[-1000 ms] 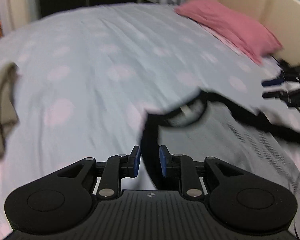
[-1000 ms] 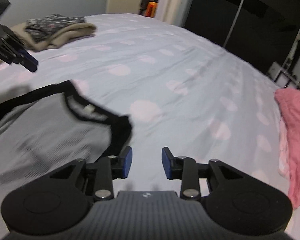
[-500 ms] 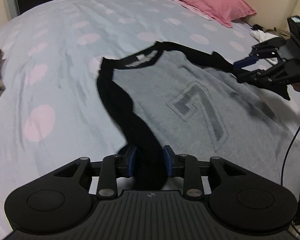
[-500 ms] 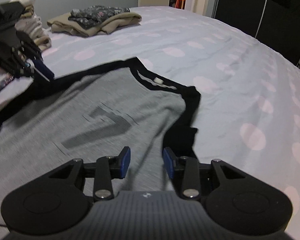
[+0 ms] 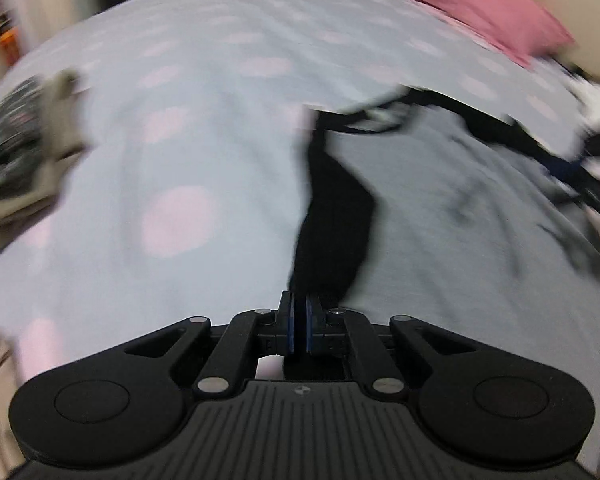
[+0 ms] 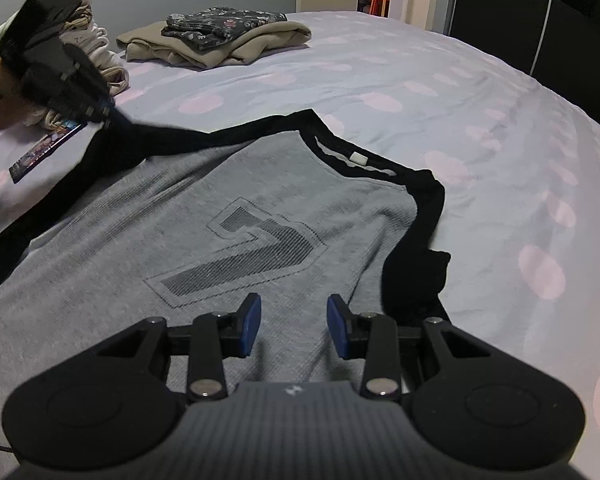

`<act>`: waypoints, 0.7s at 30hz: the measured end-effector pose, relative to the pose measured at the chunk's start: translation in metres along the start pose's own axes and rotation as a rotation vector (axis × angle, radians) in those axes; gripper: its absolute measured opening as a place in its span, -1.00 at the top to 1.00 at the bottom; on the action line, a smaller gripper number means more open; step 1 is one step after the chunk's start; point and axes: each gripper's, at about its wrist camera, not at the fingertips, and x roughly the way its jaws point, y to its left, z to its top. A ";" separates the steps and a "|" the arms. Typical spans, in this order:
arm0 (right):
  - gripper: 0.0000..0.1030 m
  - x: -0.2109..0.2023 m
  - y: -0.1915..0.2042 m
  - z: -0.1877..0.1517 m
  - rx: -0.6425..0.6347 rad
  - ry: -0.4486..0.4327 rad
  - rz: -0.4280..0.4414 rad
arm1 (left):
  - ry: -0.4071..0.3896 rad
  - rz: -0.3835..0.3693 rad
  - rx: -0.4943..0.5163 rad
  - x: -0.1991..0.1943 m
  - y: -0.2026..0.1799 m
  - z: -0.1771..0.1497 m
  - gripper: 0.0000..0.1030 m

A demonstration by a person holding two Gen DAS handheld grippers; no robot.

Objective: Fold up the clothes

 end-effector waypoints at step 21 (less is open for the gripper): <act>0.22 -0.019 -0.036 -0.011 0.037 -0.028 -0.091 | 0.080 0.135 -0.072 0.022 0.036 -0.004 0.78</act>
